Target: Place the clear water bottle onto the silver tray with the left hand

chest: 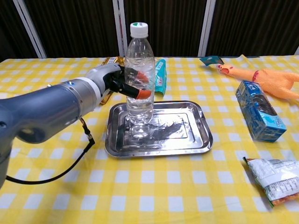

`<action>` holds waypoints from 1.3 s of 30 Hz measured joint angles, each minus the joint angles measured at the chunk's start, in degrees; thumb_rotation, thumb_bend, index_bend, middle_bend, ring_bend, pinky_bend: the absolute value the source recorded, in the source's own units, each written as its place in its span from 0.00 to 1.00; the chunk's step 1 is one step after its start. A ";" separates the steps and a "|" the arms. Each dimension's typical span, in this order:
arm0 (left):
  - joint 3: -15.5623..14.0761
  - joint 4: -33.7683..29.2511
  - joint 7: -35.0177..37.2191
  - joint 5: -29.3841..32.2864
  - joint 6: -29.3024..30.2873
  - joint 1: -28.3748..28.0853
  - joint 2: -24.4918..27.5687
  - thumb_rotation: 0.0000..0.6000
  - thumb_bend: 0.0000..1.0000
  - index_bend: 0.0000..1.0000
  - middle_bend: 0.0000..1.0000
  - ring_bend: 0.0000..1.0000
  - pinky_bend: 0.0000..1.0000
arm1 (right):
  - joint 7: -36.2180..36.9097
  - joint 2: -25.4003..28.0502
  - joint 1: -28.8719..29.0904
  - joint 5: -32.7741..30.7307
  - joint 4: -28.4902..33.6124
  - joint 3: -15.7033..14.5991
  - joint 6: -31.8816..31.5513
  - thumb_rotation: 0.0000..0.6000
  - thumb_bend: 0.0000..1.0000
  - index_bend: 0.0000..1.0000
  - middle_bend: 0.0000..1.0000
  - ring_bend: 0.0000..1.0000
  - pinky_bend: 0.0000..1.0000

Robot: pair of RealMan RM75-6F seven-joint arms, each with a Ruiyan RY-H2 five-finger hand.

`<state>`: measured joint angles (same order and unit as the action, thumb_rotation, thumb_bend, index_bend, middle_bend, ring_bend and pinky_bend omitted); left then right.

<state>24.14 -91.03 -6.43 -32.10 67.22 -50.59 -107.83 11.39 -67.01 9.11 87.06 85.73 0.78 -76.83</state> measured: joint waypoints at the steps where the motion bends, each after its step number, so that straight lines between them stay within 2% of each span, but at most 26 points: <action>1: 0.09 0.95 0.72 -0.16 -0.70 0.01 -0.63 1.00 0.51 0.52 0.47 0.00 0.04 | 0.09 0.00 0.01 -0.01 -0.08 0.02 0.02 1.00 0.05 0.11 0.00 0.01 0.00; 9: 0.19 6.12 4.43 -4.31 -4.00 0.53 -4.70 1.00 0.49 0.51 0.45 0.00 0.04 | 0.15 -0.04 0.07 0.11 -0.22 0.04 0.03 1.00 0.05 0.11 0.00 0.01 0.00; 12: 0.11 6.24 4.43 -5.63 -4.07 0.81 -5.20 1.00 0.36 0.42 0.39 0.00 0.04 | 0.14 -0.04 0.10 0.29 -0.15 -0.07 0.07 1.00 0.05 0.11 0.00 0.01 0.00; 16: -0.43 5.93 2.83 -5.79 -4.46 0.99 -4.99 1.00 0.20 0.25 0.23 0.00 0.03 | 0.14 0.00 0.04 0.41 -0.09 -0.07 -0.17 1.00 0.05 0.11 0.00 0.01 0.00; 20: -1.24 4.90 0.95 -5.79 -5.59 1.30 -3.97 1.00 0.12 0.15 0.12 0.00 0.01 | 0.58 0.19 -0.06 0.37 0.06 -0.02 -0.35 1.00 0.05 0.11 0.00 0.01 0.00; 25: -2.16 3.37 -0.48 -5.00 -8.17 1.67 -1.64 1.00 0.09 0.09 0.06 0.00 0.01 | 0.66 0.31 -0.07 0.04 0.02 0.03 -0.14 1.00 0.05 0.11 0.00 0.01 0.00; 31: -2.71 -1.46 -0.86 -4.95 -9.92 2.87 2.19 1.00 0.08 0.07 0.06 0.00 0.01 | 0.48 0.28 -0.04 0.07 0.11 -0.02 -0.02 1.00 0.05 0.11 0.00 0.01 0.00; 34: -3.40 -6.33 -0.69 -6.06 -9.96 4.39 5.68 1.00 0.08 0.08 0.08 0.00 0.01 | 0.47 0.33 -0.06 -0.02 0.16 -0.03 0.05 1.00 0.05 0.11 0.00 0.01 0.00; 39: -6.53 -19.13 0.42 -10.22 -8.84 9.97 16.72 1.00 0.08 0.08 0.09 0.00 0.01 | 0.23 0.33 -0.15 0.32 0.46 -0.14 -0.25 1.00 0.05 0.11 0.00 0.01 0.00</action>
<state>17.61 -110.15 -6.01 -42.32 58.38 -40.62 -91.11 11.61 -66.68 8.95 87.38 86.19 0.64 -77.08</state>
